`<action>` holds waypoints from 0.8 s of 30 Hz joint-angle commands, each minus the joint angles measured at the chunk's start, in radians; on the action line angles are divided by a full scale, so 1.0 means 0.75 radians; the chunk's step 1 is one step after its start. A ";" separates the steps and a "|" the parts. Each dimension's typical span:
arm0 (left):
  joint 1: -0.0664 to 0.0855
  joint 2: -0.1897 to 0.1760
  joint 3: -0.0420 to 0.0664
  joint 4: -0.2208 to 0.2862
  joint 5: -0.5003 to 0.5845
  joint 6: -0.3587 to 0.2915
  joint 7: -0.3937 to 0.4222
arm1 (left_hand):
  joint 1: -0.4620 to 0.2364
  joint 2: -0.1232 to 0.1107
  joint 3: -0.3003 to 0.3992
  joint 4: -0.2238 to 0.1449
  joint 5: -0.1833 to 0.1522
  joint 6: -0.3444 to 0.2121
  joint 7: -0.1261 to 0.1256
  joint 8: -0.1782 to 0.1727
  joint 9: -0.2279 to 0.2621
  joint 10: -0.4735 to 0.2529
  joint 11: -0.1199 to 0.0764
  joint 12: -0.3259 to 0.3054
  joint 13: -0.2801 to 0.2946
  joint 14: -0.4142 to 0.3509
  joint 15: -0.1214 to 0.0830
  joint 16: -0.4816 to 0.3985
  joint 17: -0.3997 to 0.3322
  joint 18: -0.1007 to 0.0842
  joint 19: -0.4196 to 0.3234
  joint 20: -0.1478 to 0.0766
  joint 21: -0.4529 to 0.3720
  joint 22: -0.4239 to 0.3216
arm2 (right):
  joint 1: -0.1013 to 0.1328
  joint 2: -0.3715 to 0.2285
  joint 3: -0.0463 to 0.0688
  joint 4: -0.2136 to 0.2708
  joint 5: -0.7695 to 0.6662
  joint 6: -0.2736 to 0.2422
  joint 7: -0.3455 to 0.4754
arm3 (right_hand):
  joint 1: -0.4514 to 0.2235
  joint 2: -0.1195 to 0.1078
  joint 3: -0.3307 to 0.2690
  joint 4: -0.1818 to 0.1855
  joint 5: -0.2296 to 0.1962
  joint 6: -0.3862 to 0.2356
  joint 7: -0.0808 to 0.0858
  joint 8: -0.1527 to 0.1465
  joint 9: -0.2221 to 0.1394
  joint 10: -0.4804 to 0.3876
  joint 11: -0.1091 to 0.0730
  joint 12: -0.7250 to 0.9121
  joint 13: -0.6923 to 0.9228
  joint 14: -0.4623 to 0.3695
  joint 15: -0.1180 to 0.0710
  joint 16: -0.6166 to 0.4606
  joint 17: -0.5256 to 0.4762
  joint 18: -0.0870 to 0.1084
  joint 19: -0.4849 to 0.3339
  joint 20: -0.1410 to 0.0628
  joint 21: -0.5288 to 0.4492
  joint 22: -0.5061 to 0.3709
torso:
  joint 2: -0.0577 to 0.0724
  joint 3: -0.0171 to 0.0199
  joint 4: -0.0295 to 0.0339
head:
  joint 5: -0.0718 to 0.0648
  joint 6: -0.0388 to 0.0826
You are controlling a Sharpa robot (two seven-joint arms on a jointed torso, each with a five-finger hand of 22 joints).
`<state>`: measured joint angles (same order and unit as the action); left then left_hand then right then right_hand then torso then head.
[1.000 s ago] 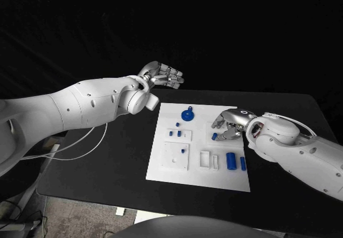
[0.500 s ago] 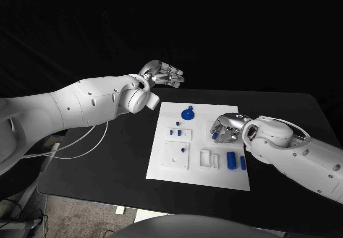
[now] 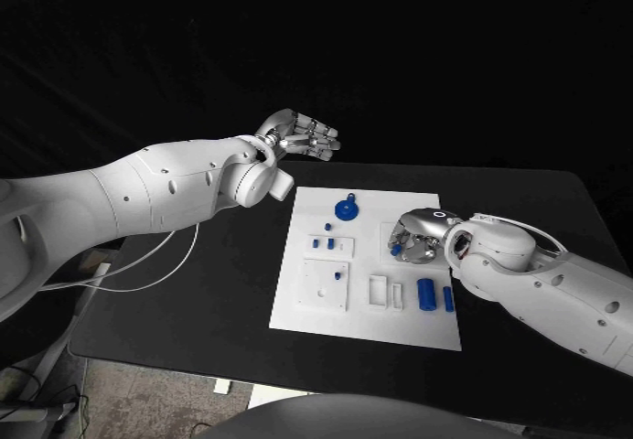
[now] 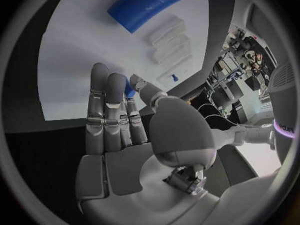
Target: Assemble the parts on the task board
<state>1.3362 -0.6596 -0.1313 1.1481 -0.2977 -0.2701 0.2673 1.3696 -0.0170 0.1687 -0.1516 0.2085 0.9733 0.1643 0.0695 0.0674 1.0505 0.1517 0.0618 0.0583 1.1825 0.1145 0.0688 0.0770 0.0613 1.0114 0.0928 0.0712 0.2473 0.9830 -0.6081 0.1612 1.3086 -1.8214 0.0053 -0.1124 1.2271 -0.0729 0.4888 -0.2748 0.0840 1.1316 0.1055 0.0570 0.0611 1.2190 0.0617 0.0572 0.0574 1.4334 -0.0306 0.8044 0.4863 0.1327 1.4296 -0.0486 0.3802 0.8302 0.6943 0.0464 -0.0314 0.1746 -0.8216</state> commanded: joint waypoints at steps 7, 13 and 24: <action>0.001 0.001 0.001 0.001 0.007 0.020 0.009 | 0.000 0.013 -0.004 0.004 0.001 -0.004 -0.002 0.001 -0.001 -0.004 -0.004 0.003 0.000 -0.006 -0.003 -0.004 0.000 -0.016 0.013 -0.001 0.007 -0.005 | -0.006 0.008 -0.004 -0.001 -0.041 -0.061 -0.016 | -0.016 0.027 0.075 0.026 -0.043 0.078 -0.013 0.009 0.005 0.069 -0.021 0.005 0.002 0.012 -0.026 0.008 0.004 -0.026 0.007 -0.029 0.015 0.016 | 0.000 0.0003 -0.0007 | -0.001 -0.003; 0.001 0.002 0.001 0.001 0.007 0.021 0.008 | 0.000 0.013 -0.004 0.004 0.001 -0.004 -0.002 0.001 -0.001 -0.004 -0.004 0.003 0.000 -0.006 -0.003 -0.004 0.000 -0.016 0.013 -0.001 0.007 -0.005 | -0.008 0.010 -0.004 0.001 -0.053 -0.104 -0.029 | -0.012 0.038 0.073 0.038 -0.044 0.122 -0.024 0.010 0.008 0.111 -0.036 0.005 0.003 0.017 -0.036 0.010 0.006 -0.036 0.016 -0.040 0.010 0.014 | 0.000 -0.0004 -0.0004 | -0.002 -0.002; 0.001 0.001 0.001 0.000 0.007 0.025 0.006 | 0.001 0.013 -0.001 0.003 0.002 -0.004 -0.002 0.001 -0.001 -0.004 -0.004 0.003 0.000 -0.006 -0.003 -0.004 0.000 -0.016 0.013 -0.001 0.008 -0.007 | -0.009 0.001 -0.004 0.003 -0.080 -0.182 -0.053 | -0.009 0.033 0.167 0.030 -0.045 0.167 -0.033 0.010 0.010 0.164 -0.049 0.005 0.004 0.020 -0.048 0.010 0.009 -0.043 0.020 -0.055 0.017 0.035 | -0.001 -0.0005 0.0003 | 0.001 0.000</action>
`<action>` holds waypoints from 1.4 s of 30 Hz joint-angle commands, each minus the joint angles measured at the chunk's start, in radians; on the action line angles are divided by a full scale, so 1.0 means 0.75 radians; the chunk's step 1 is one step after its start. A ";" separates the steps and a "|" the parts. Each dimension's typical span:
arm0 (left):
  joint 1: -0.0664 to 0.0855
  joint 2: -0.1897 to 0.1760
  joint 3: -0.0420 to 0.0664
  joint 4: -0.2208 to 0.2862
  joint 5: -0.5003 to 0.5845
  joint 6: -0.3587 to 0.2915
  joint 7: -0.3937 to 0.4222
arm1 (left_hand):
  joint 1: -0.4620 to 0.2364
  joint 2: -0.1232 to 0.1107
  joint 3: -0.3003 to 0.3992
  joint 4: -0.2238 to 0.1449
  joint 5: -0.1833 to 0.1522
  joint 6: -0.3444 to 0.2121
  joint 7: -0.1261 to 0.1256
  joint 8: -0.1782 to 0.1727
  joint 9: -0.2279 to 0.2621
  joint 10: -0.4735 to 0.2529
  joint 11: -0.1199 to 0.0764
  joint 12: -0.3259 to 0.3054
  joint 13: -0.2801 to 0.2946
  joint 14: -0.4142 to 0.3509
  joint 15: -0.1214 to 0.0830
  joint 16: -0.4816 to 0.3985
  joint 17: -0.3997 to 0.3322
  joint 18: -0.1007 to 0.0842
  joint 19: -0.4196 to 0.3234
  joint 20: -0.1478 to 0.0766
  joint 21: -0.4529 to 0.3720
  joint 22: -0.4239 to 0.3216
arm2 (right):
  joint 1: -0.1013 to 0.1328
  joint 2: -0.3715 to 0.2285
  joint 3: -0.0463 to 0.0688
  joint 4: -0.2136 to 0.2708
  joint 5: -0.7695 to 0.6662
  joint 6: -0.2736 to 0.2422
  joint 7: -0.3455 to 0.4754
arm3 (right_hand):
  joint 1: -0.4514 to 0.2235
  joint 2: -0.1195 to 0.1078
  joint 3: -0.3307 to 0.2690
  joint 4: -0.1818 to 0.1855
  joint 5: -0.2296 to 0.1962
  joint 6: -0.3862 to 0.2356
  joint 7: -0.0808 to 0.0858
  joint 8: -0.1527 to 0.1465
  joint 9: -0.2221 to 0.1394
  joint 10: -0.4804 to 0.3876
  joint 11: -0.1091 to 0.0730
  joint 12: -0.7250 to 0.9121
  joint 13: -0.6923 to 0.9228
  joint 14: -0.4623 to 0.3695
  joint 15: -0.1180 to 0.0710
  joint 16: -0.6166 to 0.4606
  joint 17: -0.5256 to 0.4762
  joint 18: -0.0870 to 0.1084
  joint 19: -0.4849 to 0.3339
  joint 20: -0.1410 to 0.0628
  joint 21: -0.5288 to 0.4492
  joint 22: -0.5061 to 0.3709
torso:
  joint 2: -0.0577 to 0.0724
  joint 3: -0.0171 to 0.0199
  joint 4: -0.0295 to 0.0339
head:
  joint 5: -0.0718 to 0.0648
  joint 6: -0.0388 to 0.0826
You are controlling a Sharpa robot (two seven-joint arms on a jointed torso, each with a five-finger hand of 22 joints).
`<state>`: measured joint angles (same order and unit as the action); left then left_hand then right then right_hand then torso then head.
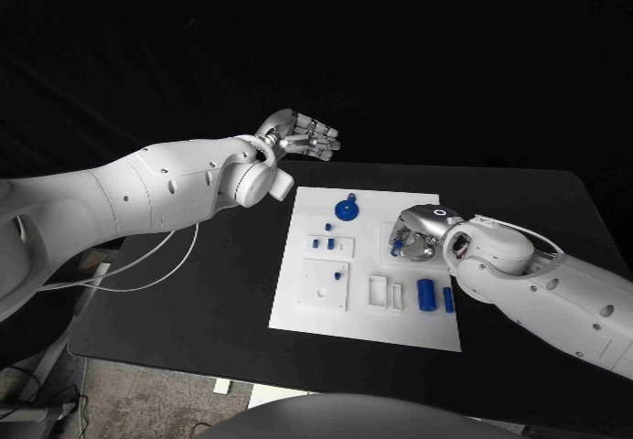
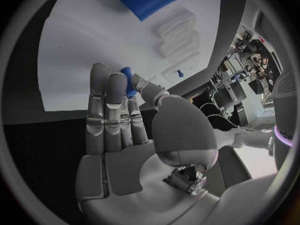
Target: Assemble the parts on the task board
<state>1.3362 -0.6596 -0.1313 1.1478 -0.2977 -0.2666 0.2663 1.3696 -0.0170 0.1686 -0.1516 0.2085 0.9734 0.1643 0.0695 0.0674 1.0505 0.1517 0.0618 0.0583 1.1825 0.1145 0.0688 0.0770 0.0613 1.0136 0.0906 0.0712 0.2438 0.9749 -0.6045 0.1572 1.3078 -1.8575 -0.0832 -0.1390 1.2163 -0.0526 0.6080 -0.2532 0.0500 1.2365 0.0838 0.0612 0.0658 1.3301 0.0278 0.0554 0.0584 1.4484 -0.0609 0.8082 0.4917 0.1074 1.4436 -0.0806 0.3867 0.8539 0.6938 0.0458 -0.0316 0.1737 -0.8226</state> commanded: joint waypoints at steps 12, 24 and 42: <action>0.001 0.000 0.001 -0.007 0.007 0.021 0.008 | 0.001 0.013 -0.001 0.003 0.002 -0.004 -0.002 0.001 -0.001 -0.004 -0.004 0.003 0.000 -0.006 -0.003 -0.004 0.000 -0.016 0.010 0.002 0.008 -0.002 | 0.001 -0.051 0.055 0.107 -0.011 -0.089 -0.017 | 0.008 -0.001 0.023 0.005 0.000 0.036 -0.007 0.004 0.004 0.024 -0.006 0.007 0.002 0.000 -0.010 0.005 0.003 -0.010 0.000 -0.014 0.011 0.016 | -0.001 0.0009 -0.0020 | 0.014 0.002; 0.001 0.001 0.001 -0.011 0.007 0.011 0.021 | 0.000 0.013 0.001 0.003 0.003 -0.002 -0.003 0.002 0.000 -0.002 -0.005 0.003 0.000 -0.004 -0.004 -0.004 0.000 -0.016 0.011 0.001 0.009 -0.004 | 0.001 -0.052 0.088 0.253 0.029 -0.102 -0.004 | 0.009 -0.001 0.025 0.009 0.001 0.037 -0.007 0.004 0.004 0.025 -0.006 0.007 0.002 0.001 -0.010 0.004 0.001 -0.010 -0.001 -0.014 0.010 0.021 | -0.001 0.0024 -0.0017 | 0.024 0.002; 0.000 0.023 0.001 -0.014 0.012 0.014 0.023 | 0.000 0.013 0.001 0.003 0.003 -0.002 -0.003 0.002 0.000 -0.002 -0.005 0.003 0.000 -0.004 -0.004 -0.004 0.000 -0.016 0.011 0.001 0.009 -0.004 | -0.001 0.107 -0.058 0.272 -0.041 -0.089 0.020 | 0.010 -0.001 0.027 0.007 0.003 0.038 -0.007 0.004 0.004 0.026 -0.006 0.007 0.002 0.002 -0.010 0.004 -0.001 -0.009 -0.001 -0.014 0.010 0.025 | 0.001 -0.0013 0.0024 | 0.065 -0.008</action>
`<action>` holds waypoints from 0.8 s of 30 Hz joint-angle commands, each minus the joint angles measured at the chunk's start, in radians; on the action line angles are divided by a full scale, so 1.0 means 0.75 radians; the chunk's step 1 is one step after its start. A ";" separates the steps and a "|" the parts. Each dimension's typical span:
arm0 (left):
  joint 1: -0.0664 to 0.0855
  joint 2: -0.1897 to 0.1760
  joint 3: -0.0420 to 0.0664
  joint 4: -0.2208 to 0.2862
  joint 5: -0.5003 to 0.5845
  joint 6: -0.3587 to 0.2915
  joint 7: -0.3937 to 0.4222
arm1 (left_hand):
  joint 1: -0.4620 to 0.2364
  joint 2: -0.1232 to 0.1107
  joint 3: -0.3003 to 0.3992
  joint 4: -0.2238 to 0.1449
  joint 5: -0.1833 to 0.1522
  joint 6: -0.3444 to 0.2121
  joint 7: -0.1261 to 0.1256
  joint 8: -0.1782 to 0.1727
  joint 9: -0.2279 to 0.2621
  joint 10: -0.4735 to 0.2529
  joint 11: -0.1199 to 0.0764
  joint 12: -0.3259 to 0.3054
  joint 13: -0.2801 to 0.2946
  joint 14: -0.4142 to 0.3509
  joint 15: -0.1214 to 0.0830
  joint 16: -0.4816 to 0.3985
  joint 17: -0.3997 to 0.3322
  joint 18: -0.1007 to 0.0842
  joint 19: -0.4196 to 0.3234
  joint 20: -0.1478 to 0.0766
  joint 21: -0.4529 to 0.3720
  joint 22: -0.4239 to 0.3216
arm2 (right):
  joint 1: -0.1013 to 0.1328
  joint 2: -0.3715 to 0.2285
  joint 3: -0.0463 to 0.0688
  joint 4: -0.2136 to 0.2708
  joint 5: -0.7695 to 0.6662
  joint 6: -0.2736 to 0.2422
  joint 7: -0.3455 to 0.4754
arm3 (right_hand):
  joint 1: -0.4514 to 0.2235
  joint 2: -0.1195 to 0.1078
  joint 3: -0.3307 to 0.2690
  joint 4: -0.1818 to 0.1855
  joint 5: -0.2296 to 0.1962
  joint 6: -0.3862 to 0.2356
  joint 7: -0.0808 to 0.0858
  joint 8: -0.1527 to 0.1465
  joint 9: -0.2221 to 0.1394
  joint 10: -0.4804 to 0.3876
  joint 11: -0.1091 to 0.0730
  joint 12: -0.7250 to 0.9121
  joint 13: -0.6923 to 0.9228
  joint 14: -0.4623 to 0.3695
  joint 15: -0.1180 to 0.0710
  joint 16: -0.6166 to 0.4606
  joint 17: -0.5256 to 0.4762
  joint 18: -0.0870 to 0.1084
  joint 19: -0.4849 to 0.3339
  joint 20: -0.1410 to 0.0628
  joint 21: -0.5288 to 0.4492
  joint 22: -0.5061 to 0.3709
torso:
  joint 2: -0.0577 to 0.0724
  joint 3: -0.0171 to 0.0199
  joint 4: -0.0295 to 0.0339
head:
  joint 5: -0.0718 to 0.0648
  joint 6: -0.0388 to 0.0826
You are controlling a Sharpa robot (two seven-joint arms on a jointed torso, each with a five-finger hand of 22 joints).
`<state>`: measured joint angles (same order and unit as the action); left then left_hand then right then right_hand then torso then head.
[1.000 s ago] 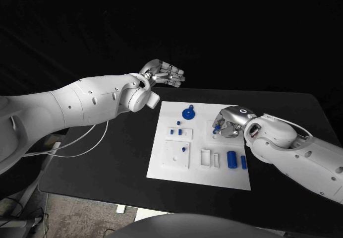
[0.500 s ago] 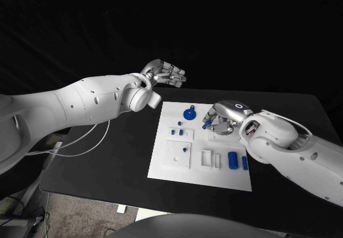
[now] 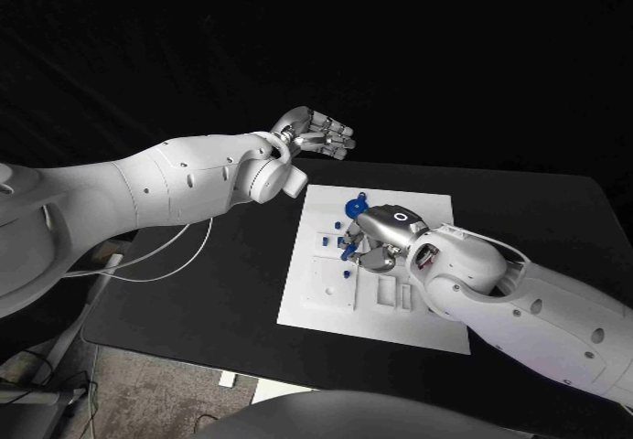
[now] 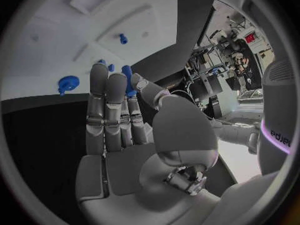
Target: Assemble the parts on the task board
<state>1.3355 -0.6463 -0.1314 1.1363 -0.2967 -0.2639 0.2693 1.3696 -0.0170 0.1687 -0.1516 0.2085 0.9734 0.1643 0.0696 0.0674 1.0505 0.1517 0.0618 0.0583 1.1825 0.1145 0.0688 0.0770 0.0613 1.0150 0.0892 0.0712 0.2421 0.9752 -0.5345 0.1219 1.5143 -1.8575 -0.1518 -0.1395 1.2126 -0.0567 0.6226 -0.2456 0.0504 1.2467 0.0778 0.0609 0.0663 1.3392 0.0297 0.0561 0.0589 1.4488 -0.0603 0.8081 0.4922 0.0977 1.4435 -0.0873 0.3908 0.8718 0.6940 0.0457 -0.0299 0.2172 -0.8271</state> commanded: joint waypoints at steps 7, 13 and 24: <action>0.001 0.012 0.001 0.005 0.011 0.013 0.016 | 0.000 0.013 0.001 0.003 0.003 -0.002 -0.003 0.002 0.000 -0.002 -0.005 0.003 0.000 -0.004 -0.004 -0.004 0.000 -0.016 0.009 0.003 0.009 -0.002 | -0.003 0.057 -0.063 -0.018 -0.059 0.001 0.027 | 0.013 0.007 0.008 -0.005 0.003 0.024 0.001 0.004 0.004 0.013 -0.009 0.006 0.002 0.001 -0.010 0.005 -0.004 0.005 -0.001 -0.004 0.004 0.005 | 0.001 -0.0023 -0.0012 | 0.024 -0.009; 0.001 0.017 0.001 0.007 0.011 0.015 0.015 | 0.000 0.013 0.001 0.003 0.003 -0.002 -0.003 0.002 0.000 -0.002 -0.005 0.003 0.000 -0.004 -0.004 -0.004 0.000 -0.016 0.009 0.003 0.009 -0.002 | -0.015 0.093 -0.095 -0.041 -0.074 -0.005 0.028 | 0.013 0.007 0.008 -0.006 0.003 0.024 0.001 0.004 0.004 0.014 -0.009 0.006 0.002 0.001 -0.010 0.005 -0.004 0.006 0.000 -0.005 0.004 0.005 | 0.002 0.0012 0.0037 | 0.034 -0.014; 0.001 0.020 0.001 0.009 0.011 0.019 0.013 | 0.000 0.013 0.001 0.003 0.003 -0.002 -0.003 0.002 0.000 -0.002 -0.005 0.003 0.000 -0.004 -0.004 -0.004 0.000 -0.016 0.009 0.003 0.009 -0.002 | -0.036 0.124 -0.114 -0.085 -0.101 -0.002 0.017 | 0.009 0.010 0.009 -0.011 0.003 0.024 0.001 0.004 0.004 0.014 -0.008 0.006 0.002 0.001 -0.010 0.007 -0.004 0.009 0.000 -0.004 0.004 0.010 | 0.002 -0.0007 0.0042 | 0.048 -0.026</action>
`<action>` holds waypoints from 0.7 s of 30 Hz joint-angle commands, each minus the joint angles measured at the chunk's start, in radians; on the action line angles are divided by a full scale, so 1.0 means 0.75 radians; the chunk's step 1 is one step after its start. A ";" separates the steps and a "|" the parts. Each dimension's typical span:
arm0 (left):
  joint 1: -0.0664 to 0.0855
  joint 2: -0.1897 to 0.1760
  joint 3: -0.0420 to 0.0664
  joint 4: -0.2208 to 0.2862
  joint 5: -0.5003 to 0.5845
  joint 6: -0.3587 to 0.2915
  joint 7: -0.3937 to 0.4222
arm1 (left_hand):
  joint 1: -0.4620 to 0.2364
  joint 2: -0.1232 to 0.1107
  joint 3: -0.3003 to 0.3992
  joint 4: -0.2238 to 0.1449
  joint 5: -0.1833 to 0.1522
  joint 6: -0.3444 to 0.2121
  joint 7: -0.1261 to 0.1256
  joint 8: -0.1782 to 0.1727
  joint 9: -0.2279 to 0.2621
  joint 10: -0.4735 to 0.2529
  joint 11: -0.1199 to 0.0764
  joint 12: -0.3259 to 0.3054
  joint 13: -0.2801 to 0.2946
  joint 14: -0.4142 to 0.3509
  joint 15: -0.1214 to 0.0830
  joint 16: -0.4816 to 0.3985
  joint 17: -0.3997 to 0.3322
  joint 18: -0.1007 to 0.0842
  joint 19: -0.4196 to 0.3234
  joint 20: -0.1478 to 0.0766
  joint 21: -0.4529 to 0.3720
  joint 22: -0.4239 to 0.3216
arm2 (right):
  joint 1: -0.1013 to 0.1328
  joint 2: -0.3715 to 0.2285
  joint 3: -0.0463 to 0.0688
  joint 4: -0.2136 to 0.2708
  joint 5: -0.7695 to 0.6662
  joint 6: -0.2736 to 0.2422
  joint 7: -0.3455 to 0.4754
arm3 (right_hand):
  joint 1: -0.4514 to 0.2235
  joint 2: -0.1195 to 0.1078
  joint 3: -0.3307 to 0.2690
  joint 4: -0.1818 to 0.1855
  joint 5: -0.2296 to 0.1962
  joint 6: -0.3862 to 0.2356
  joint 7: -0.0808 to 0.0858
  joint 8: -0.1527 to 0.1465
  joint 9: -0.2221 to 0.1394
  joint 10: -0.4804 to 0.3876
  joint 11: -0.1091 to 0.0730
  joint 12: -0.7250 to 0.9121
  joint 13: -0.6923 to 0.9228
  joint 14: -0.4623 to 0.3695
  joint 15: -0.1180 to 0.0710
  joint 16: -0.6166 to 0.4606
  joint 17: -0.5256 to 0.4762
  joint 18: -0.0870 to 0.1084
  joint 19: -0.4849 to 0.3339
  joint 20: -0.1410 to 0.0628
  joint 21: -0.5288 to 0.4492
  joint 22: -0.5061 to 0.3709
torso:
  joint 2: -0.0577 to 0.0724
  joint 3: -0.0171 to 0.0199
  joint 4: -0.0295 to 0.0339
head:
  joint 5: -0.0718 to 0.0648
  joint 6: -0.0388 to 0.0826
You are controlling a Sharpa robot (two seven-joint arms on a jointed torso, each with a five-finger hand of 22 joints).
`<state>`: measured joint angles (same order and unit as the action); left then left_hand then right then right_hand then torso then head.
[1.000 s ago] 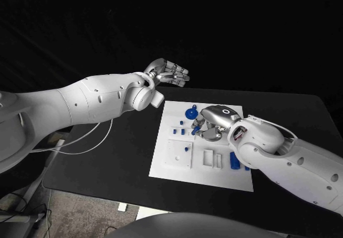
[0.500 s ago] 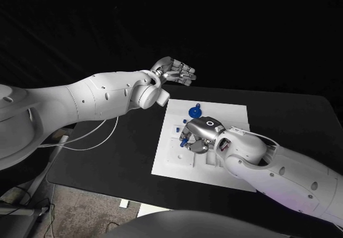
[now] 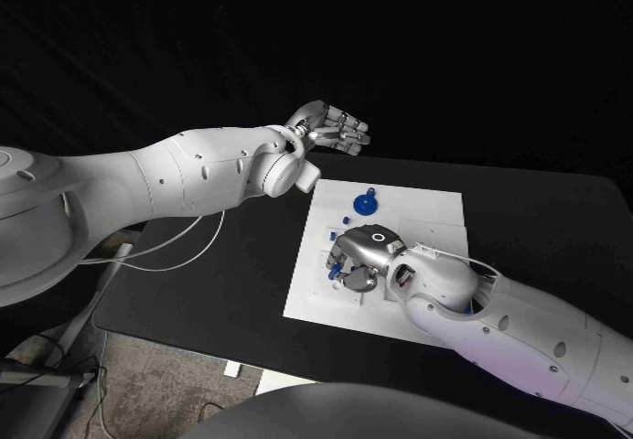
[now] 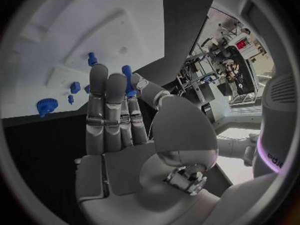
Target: Assemble the parts on the task board
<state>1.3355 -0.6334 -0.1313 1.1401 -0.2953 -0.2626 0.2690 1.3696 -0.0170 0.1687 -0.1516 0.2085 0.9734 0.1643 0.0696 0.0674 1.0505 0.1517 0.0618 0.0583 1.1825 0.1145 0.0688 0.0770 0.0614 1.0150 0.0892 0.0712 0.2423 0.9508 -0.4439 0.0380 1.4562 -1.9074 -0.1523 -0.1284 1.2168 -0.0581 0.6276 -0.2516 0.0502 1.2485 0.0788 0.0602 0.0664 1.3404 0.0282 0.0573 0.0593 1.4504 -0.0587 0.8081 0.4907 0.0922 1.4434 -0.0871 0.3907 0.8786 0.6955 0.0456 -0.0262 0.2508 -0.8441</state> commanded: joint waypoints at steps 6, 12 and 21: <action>0.001 0.004 0.001 0.004 0.009 0.019 0.013 | 0.000 0.013 0.001 0.003 0.003 -0.002 -0.003 0.002 0.000 -0.002 -0.005 0.003 0.000 -0.004 -0.004 -0.004 0.000 -0.016 0.009 0.003 0.009 -0.002 | -0.012 0.011 -0.014 -0.025 -0.040 0.006 0.001 | 0.002 0.012 0.004 -0.007 0.004 0.022 -0.001 0.005 0.004 0.012 -0.006 0.004 0.001 -0.002 -0.012 0.008 -0.001 0.017 0.000 -0.004 0.004 0.005 | 0.000 0.0015 -0.0011 | 0.005 -0.008; 0.001 0.004 0.001 0.004 0.009 0.020 0.013 | -0.004 0.013 0.003 0.004 0.004 -0.002 -0.002 0.001 -0.001 -0.002 -0.005 0.003 0.000 -0.006 -0.003 -0.004 0.000 -0.017 0.009 0.004 0.009 -0.010 | -0.017 0.009 -0.019 -0.035 -0.042 0.011 -0.001 | 0.002 0.012 0.004 -0.007 0.004 0.022 -0.001 0.005 0.004 0.012 -0.006 0.004 0.001 -0.002 -0.012 0.008 -0.001 0.017 0.000 -0.004 0.004 0.005 | -0.001 0.0012 -0.0020 | 0.007 -0.011; 0.001 0.004 0.001 0.003 0.009 0.021 0.012 | -0.004 0.013 0.003 0.004 0.004 -0.002 -0.002 0.001 -0.001 -0.002 -0.005 0.003 0.000 -0.006 -0.003 -0.004 0.000 -0.017 0.009 0.004 0.009 -0.010 | -0.020 0.004 -0.022 -0.040 -0.044 0.020 -0.003 | 0.002 0.012 0.004 -0.007 0.004 0.022 -0.001 0.005 0.004 0.012 -0.006 0.004 0.001 -0.002 -0.012 0.008 -0.001 0.017 0.000 -0.004 0.004 0.005 | -0.001 0.0016 -0.0039 | 0.006 -0.010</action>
<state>1.3355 -0.6323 -0.1313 1.1406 -0.2946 -0.2602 0.2686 1.3696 -0.0170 0.1687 -0.1516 0.2085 0.9734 0.1643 0.0695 0.0674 1.0505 0.1517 0.0618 0.0583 1.1825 0.1145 0.0688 0.0770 0.0613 1.0150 0.0892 0.0712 0.2358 0.9374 -0.4406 0.0217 1.4262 -1.9271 -0.1494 -0.1308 1.2210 -0.0592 0.6264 -0.2533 0.0493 1.2536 0.0771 0.0609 0.0663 1.3403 0.0280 0.0571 0.0585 1.4470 -0.0621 0.8081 0.4908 0.0917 1.4434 -0.0870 0.3907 0.8826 0.6946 0.0466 -0.0285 0.2561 -0.8515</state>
